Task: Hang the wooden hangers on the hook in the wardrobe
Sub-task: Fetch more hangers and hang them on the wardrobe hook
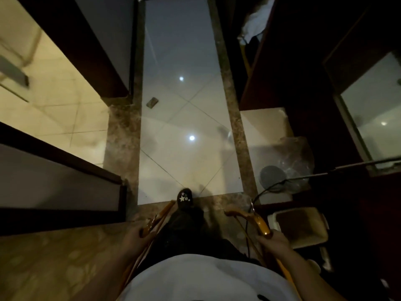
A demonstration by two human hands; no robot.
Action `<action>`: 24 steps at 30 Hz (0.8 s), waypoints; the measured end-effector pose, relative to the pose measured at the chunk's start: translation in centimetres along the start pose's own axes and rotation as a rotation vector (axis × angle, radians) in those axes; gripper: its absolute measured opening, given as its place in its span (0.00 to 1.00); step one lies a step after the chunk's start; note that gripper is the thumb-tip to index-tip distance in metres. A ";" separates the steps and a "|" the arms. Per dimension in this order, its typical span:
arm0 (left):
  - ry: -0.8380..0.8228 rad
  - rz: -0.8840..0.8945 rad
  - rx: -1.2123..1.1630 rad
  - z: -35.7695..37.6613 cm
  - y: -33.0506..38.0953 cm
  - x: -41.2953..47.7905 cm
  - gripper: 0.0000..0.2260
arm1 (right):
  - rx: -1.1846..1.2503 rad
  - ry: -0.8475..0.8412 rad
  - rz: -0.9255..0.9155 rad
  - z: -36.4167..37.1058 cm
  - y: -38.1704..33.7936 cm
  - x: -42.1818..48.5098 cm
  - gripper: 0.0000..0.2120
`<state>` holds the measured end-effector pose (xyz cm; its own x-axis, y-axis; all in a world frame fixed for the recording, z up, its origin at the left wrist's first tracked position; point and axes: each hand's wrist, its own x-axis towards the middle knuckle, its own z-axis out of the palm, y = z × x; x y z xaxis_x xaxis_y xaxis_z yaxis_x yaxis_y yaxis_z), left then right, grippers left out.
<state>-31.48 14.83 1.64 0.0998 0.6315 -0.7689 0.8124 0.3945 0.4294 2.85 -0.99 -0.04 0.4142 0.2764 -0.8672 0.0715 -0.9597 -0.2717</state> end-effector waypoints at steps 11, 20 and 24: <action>-0.090 -0.009 0.044 -7.3 6.0 8.6 0.04 | -0.003 -0.006 -0.092 -1.5 -19.7 4.2 0.09; -0.130 0.048 0.238 -13.3 11.5 16.3 0.08 | 0.002 0.058 -0.107 -3.6 -29.9 6.8 0.07; -0.134 0.072 0.251 -14.9 14.7 19.4 0.08 | 0.004 0.027 -0.073 -4.8 -31.2 8.2 0.09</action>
<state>-26.16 42.82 0.14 0.2237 0.5517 -0.8035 0.9154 0.1641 0.3675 8.38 30.95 3.34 0.4322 0.3439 -0.8336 0.0985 -0.9369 -0.3355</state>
